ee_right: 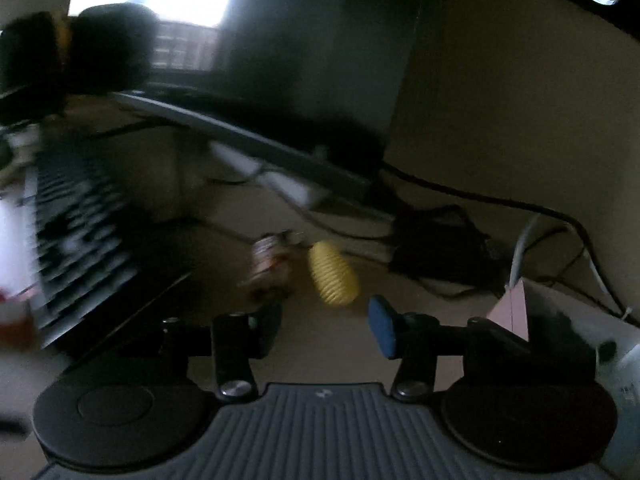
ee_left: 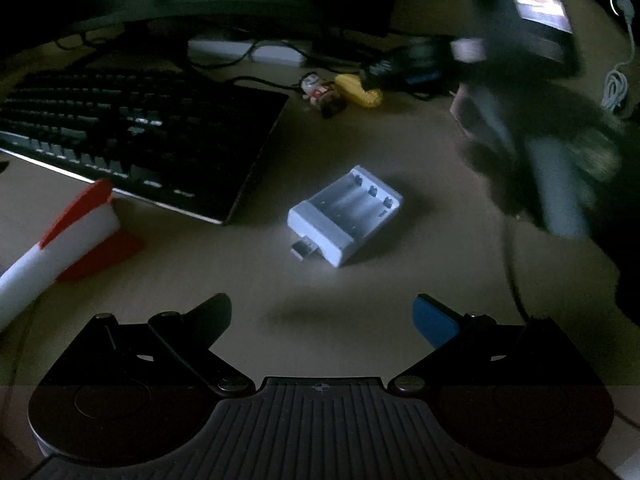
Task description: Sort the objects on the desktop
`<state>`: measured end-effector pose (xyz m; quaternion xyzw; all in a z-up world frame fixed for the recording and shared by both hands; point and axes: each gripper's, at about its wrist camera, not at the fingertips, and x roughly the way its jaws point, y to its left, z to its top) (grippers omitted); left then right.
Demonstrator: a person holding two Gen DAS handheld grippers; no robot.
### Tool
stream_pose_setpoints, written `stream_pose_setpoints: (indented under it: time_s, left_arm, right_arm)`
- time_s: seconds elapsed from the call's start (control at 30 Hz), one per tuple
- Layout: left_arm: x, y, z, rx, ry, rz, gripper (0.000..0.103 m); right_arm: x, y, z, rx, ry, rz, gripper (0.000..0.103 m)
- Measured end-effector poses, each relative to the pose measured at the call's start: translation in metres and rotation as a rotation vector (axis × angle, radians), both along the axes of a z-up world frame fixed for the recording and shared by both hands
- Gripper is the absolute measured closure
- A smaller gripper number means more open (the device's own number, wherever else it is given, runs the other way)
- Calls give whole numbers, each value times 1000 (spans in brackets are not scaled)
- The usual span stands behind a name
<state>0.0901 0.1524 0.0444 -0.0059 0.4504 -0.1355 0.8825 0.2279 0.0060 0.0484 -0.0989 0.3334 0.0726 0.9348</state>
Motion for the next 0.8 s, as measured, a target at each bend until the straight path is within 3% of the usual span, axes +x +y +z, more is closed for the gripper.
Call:
stream_pose_setpoints:
  time_s: [0.13,0.17,0.2,0.3,0.57,0.8]
  left_arm:
    - [-7,10,4,11,-6,32,3]
    - [-8,12,4,14,-9,39,3]
    - [-9,14,5,18,-12,46,3]
    - [-8,16,6,19,-12,64,3]
    - [14,-19,3,28,-24,30,3]
    - [42,-57,-5,60,-7,114,3]
  right_arm:
    - [43,7,-17,-4,43,-27,52]
    - [50,8,-21,-1,73,-15,54]
    - [54,8,-23,0,101,-6,70]
    - [43,5,-17,24,97,7,73]
    - [-82,-46,24,168,65,34,73]
    - [-184,-123,19,156,129,-50,73]
